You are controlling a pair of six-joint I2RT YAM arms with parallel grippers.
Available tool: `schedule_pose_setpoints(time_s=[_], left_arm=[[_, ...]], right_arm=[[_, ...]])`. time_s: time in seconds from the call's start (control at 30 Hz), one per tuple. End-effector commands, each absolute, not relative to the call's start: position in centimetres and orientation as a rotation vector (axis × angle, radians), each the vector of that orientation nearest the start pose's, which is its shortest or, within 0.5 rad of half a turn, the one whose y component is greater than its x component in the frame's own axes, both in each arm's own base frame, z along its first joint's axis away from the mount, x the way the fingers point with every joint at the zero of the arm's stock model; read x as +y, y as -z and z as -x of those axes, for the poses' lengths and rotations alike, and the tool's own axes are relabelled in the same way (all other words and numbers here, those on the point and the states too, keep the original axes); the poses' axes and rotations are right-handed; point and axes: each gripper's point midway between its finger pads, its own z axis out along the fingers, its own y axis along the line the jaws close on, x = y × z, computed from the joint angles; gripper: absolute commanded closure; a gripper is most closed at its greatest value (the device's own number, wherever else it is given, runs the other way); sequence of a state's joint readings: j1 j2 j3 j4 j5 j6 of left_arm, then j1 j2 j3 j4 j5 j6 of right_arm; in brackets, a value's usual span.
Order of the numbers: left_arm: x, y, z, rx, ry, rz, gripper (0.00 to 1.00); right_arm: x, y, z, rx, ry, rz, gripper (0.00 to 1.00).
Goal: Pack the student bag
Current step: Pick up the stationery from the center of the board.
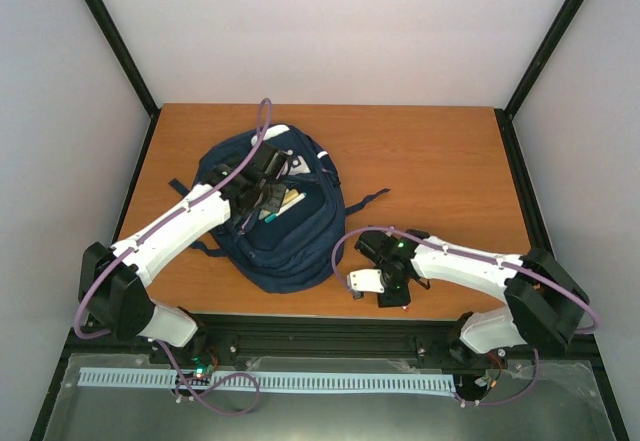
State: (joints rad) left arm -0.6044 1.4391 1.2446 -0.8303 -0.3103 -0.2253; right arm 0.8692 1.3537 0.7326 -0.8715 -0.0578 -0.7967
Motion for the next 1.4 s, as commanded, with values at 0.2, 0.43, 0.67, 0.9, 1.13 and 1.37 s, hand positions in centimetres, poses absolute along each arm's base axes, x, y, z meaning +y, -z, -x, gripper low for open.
schedule_pose_setpoints(time_s=[0.2,0.43,0.67,0.9,1.13,1.37], left_arm=[[-16.4,-20.0,-33.7,2.457,-0.069,-0.321,0.95],[-16.5,-20.1,-33.6,2.456,-0.059,-0.323,0.94],[-16.6,-20.2,-33.5,2.456,-0.049,-0.324,0.94],[-16.7,-20.2,-33.5,2.459,-0.038,-0.331,0.93],[-16.9,-20.1,-33.5,2.461,-0.03,-0.336,0.92],[-16.9,-20.1,-33.5,2.462,-0.031,-0.336,0.92]], right_arm=[[15.3,-0.8,-13.9,2.132,0.062,2.275,0.48],[13.3,-0.3,-15.4,2.164,0.188,2.27,0.5],[11.5,-1.2,-17.2,2.2,0.208,2.219,0.63],[10.3,-1.4,-18.9,2.267,0.172,2.138,0.74],[13.1,-2.4,-18.7,2.313,-0.051,2.058,0.62],[15.1,-2.5,-18.3,2.319,-0.171,2.026,0.59]])
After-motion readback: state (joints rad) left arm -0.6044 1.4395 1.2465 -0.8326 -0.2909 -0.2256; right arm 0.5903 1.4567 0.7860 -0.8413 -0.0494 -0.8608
